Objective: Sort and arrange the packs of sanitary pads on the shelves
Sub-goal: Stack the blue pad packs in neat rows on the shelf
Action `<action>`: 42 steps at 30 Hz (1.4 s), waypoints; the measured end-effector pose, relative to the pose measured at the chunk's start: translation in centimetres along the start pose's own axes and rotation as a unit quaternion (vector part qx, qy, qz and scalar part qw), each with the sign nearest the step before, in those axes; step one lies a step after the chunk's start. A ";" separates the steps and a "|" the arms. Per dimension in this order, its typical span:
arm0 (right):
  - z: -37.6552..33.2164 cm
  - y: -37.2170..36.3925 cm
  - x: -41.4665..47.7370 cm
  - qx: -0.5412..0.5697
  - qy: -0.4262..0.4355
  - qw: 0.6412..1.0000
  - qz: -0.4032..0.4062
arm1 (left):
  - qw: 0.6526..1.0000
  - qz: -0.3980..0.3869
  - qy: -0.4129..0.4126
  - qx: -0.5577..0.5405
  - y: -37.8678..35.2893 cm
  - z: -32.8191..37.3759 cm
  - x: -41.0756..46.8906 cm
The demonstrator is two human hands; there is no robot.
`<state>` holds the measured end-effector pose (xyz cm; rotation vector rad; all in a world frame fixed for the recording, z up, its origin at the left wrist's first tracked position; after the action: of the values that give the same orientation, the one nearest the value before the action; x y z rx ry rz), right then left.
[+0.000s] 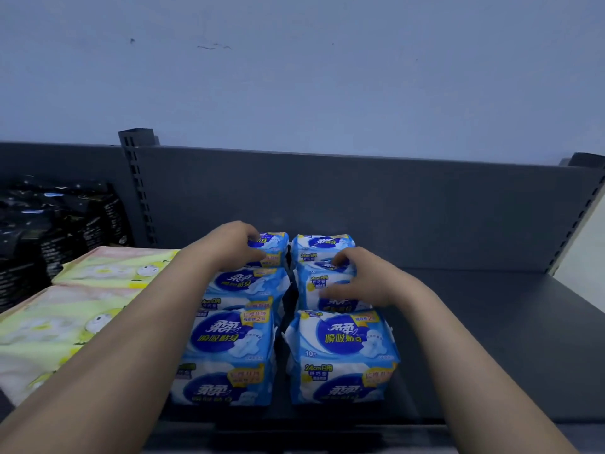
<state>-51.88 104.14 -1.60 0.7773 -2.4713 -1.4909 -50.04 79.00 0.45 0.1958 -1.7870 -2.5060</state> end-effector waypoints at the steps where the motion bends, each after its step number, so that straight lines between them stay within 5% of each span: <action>1: 0.0 0.2 0.1 -0.007 0.003 1.000 0.003 | 1.000 -0.004 0.000 0.002 0.0 -0.1 -0.1; 22: -0.5 1.1 -0.5 0.040 0.049 0.998 0.004 | 0.999 -0.031 0.027 0.034 -0.4 0.0 1.2; 28: 0.7 2.8 2.3 0.093 0.067 0.985 0.131 | 0.999 -0.043 0.012 0.029 -0.1 0.1 1.7; 35: 2.1 1.2 7.1 0.081 0.008 0.996 0.022 | 0.996 -0.080 0.020 0.022 -0.2 0.1 2.1; 42: 2.1 1.5 7.8 0.068 0.003 0.997 0.048 | 0.998 -0.052 0.020 0.019 0.1 -0.8 2.4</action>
<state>-59.86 102.47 -2.38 0.6719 -2.5882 -1.2987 -52.31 77.96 0.09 0.3471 -1.8571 -2.5175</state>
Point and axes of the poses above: each hand's wrist, its own x-axis towards the middle knuckle, its own y-axis out of the back of the hand, z = x × y, the point moved 3 cm from there along x, towards the middle knuckle, and after that the axes turned 7 degrees about -z, right-handed, at the moved point
